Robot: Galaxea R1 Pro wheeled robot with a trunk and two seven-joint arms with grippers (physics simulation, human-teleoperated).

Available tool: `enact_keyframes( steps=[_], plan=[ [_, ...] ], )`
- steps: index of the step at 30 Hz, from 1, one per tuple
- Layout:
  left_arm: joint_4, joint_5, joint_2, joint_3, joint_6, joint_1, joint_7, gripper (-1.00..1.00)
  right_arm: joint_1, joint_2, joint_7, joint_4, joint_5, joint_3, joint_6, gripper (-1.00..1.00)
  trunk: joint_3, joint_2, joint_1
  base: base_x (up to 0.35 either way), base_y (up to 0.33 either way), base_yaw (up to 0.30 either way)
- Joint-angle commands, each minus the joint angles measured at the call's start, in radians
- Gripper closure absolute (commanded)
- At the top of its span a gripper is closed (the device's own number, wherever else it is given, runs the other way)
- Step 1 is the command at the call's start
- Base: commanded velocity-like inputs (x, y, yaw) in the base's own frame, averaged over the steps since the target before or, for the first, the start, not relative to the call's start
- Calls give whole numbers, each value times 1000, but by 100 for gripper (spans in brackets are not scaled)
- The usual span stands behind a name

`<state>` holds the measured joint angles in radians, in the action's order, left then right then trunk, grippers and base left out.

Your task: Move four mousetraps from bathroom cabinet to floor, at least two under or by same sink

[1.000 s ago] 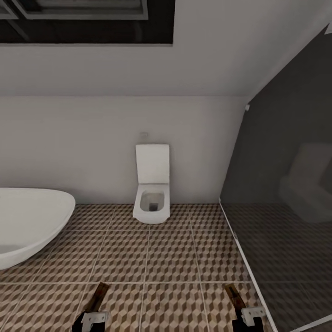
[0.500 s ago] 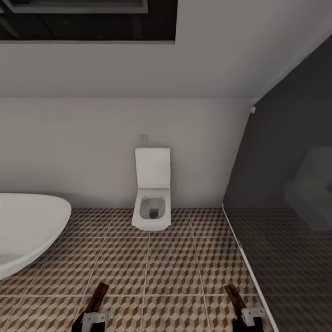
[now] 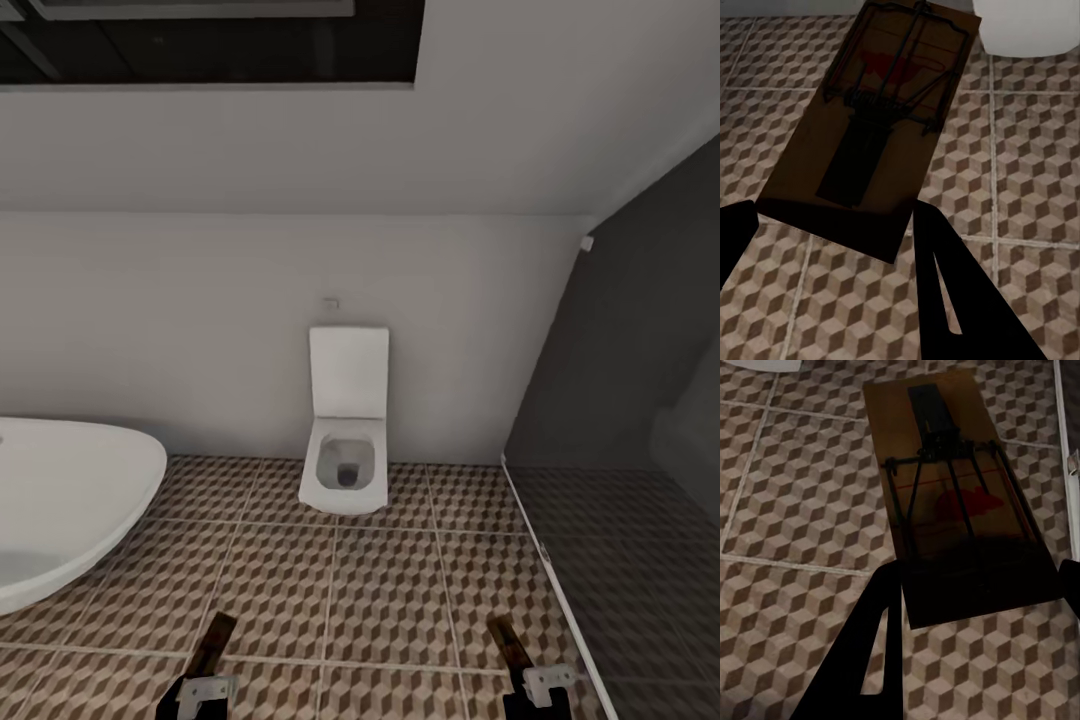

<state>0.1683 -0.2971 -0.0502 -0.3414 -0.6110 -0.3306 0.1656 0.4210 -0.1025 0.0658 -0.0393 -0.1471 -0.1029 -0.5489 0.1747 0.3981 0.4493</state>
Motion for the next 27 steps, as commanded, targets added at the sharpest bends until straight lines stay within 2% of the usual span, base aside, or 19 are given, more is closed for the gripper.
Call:
enact_keyframes(
  steps=[1,6,8,10,12,13,14,15,17,18,21,22,25,27],
  plan=[
    [0,-3,0,-10,-2,-1,11,100,1,0,7,1,-5,-9,-3,100,2,2,1,46,1,3],
    [3,-2,22,-6,21,-1,14,100,3,6,6,-3,-9,-6,0,100,2,2,1,9,0,1],
    [30,-3,26,-4,109,-8,17,100,16,9,-7,-12,-9,-2,7,100,2,2,1,1,0,0],
    [90,-2,26,-3,283,-35,20,100,42,29,-34,-39,-17,2,34,100,2,2,1,0,0,0],
    [146,-2,22,-2,469,-82,20,100,65,71,-66,-73,-52,5,105,100,2,2,1,0,0,0],
    [162,-2,20,-1,533,-113,20,100,77,93,-82,-93,-80,7,156,100,2,2,1,0,0,0],
    [175,-2,19,-1,593,-165,21,100,97,123,-98,-127,-128,8,238,100,2,2,1,0,0,0],
    [178,-2,19,0,617,-198,21,100,112,137,-105,-150,-153,9,287,100,2,2,1,0,0,0],
    [169,-1,17,2,646,-265,21,100,153,153,-112,-195,-180,9,363,100,2,2,1,0,0,0],
    [141,-1,13,14,670,-319,21,100,188,158,-114,-216,-189,9,405,100,2,2,1,0,0,0],
    [76,-2,1,70,704,-411,22,100,259,163,-116,-233,-197,9,503,100,2,2,1,0,0,0],
    [63,-2,-2,86,707,-430,21,100,273,163,-114,-235,-198,9,542,100,2,2,1,0,0,0],
    [50,-3,-2,92,685,-439,20,100,278,162,-112,-229,-198,10,549,100,2,2,1,0,0,0],
    [5,-4,0,92,605,-435,15,100,272,161,-111,-217,-198,11,510,100,2,2,1,0,0,0]
  ],
)
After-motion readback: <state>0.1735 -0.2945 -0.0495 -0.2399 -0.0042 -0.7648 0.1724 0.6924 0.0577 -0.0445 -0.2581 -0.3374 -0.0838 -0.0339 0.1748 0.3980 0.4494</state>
